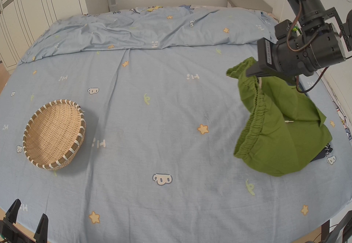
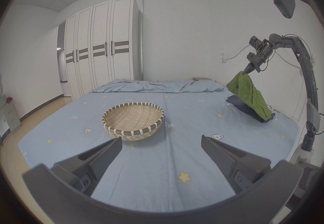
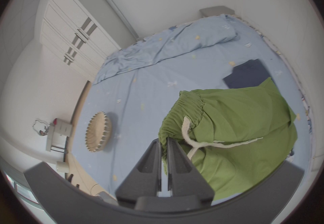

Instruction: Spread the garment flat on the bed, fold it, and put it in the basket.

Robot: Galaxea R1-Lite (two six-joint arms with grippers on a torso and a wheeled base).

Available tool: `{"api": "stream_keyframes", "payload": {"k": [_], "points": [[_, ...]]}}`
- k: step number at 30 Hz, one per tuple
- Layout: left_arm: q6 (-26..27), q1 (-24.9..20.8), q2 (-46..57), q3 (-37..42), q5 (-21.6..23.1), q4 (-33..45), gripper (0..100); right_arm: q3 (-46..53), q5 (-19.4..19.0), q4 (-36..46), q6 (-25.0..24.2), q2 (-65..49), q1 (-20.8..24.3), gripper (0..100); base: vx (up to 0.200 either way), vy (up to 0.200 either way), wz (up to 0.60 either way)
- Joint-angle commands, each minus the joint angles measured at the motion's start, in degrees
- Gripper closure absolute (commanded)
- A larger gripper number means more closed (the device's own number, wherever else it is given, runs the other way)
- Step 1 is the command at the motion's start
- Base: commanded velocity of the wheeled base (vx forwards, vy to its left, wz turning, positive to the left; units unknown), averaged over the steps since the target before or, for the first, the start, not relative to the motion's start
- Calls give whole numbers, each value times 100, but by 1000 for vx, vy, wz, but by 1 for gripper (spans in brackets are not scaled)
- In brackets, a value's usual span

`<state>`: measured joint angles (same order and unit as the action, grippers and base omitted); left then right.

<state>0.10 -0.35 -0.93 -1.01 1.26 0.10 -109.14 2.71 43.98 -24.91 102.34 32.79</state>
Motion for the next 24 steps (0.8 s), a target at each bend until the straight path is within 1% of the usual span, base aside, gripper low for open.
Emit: {"api": "stream_keyframes", "payload": {"k": [1,4,6,7,8,10,11,13,17,23,24], "points": [[8,0,93,92,6,-1,0,-362,11,-224,-366,436,808,100,0,0,0],[17,0,93,101,15,-10,0,-545,72,-470,-691,664,1133,100,0,0,0],[25,0,93,101,15,-10,0,-545,204,-540,-928,902,1379,100,0,0,0],[25,0,93,101,15,-10,0,-545,204,-540,-928,902,1379,100,0,0,0],[25,0,93,101,15,-10,0,-545,345,-522,-1016,1121,1599,100,0,0,0],[25,0,93,101,15,-10,0,-545,415,-522,-1025,1280,1766,100,0,0,0],[25,0,93,101,15,-10,0,-545,415,-522,-1025,1280,1766,100,0,0,0],[25,0,93,101,15,-10,0,-545,415,-496,-1051,1412,1933,100,0,0,0],[25,-9,93,101,15,-10,0,-545,450,-487,-1113,1596,2056,100,0,0,0],[25,-9,93,101,15,-1,0,-545,459,-443,-1104,1807,2012,100,0,0,0],[25,-9,93,101,24,-1,0,-545,450,-434,-1104,1825,2012,0,0,0,0]]}}
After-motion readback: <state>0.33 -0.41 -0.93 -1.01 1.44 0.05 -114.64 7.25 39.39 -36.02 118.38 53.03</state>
